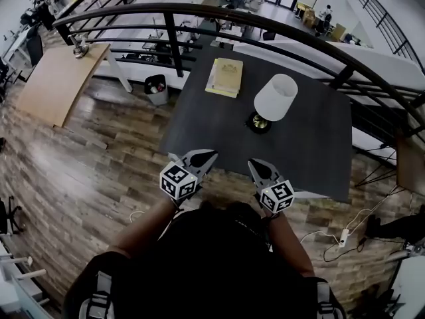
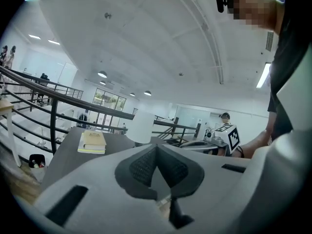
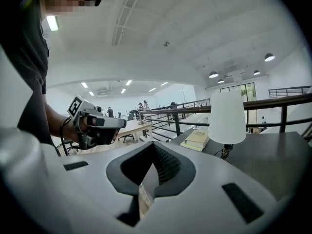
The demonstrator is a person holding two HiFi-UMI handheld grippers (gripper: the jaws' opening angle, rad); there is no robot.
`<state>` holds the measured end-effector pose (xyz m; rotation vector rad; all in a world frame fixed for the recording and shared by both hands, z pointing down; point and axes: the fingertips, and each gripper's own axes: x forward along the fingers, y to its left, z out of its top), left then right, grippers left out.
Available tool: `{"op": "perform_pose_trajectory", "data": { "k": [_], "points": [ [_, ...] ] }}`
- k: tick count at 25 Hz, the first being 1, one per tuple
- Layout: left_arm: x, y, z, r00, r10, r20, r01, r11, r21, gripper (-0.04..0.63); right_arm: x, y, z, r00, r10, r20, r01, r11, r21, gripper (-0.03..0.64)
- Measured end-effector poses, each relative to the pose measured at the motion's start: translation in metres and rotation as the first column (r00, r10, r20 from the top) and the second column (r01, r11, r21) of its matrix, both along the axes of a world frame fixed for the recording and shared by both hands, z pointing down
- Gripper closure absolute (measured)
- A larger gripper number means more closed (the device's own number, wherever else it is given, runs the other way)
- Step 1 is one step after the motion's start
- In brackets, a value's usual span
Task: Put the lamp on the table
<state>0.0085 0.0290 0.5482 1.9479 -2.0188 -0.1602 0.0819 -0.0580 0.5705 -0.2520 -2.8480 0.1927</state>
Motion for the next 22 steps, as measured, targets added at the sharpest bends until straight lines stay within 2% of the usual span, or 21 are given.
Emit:
{"op": "perform_pose_trajectory", "data": {
  "k": [8, 15, 19, 22],
  "points": [
    [0.059, -0.018, -0.012, 1.0, 0.007, 0.023, -0.008, 1.0, 0.027, 0.586, 0.044, -0.005, -0.024, 0.998, -0.011, 0.057, 0.011, 1.0, 0.004, 0.601],
    [0.152, -0.044, -0.017, 0.999, 0.001, 0.043, -0.003, 0.998, 0.057, 0.586, 0.13, -0.005, -0.031, 0.996, -0.044, 0.072, 0.044, 0.999, 0.004, 0.601],
    [0.206, -0.049, -0.013, 0.999, 0.004, 0.032, -0.006, 0.998, 0.063, 0.586, 0.179, -0.008, -0.03, 0.996, -0.042, 0.075, 0.042, 0.999, -0.009, 0.601],
    [0.232, -0.047, -0.012, 0.999, 0.0, 0.036, -0.002, 0.998, 0.064, 0.586, 0.204, -0.005, -0.031, 0.995, -0.046, 0.084, 0.047, 0.999, -0.01, 0.601]
  ]
}}
